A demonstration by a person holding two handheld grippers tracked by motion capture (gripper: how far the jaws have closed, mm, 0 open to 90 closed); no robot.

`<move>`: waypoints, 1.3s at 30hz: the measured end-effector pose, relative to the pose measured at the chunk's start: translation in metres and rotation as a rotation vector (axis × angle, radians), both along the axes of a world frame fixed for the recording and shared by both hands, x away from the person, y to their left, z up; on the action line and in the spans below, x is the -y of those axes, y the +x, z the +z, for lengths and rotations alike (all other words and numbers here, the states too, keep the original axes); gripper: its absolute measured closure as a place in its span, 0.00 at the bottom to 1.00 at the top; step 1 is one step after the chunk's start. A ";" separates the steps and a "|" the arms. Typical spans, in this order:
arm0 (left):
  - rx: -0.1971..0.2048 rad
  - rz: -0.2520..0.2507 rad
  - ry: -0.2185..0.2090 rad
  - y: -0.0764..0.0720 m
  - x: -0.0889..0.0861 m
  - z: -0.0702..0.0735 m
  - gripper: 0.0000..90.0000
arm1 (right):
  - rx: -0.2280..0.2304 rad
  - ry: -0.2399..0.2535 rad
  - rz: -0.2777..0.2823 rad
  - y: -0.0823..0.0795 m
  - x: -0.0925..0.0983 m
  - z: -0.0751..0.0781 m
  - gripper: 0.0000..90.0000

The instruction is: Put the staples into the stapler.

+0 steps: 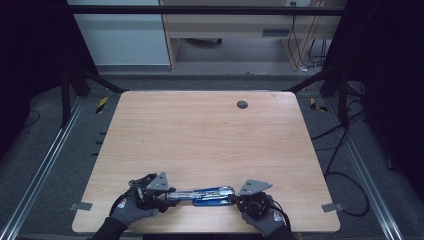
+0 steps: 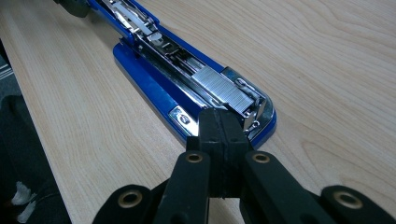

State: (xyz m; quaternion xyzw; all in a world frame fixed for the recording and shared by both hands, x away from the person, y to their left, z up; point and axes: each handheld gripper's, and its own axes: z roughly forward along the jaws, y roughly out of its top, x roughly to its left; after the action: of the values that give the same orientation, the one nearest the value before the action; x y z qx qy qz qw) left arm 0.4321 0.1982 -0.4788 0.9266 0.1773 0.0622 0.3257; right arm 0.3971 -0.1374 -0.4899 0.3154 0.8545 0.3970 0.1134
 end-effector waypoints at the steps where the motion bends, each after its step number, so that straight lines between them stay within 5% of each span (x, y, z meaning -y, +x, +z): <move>1: -0.002 -0.002 0.006 0.000 0.000 0.001 0.60 | 0.001 0.001 0.001 0.000 0.000 0.000 1.00; 24: -0.009 -0.054 0.015 0.005 0.001 0.017 0.63 | 0.001 0.000 0.005 0.000 -0.001 0.000 1.00; 30: 0.006 -0.050 -0.024 0.003 0.001 0.026 0.63 | 0.002 -0.004 0.006 0.000 -0.001 0.000 1.00; 33: -0.004 -0.043 -0.097 0.003 -0.001 0.033 0.65 | 0.002 -0.002 0.007 0.000 -0.001 0.000 1.00; 39: 0.001 -0.051 -0.080 0.004 0.000 0.035 0.65 | 0.003 -0.002 0.005 0.000 -0.001 0.000 1.00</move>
State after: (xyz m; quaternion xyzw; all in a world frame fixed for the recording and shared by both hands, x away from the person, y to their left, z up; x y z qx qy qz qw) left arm 0.4359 0.1981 -0.4437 0.9170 0.1559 0.0470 0.3641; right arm 0.3970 -0.1362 -0.4900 0.3125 0.8555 0.3968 0.1140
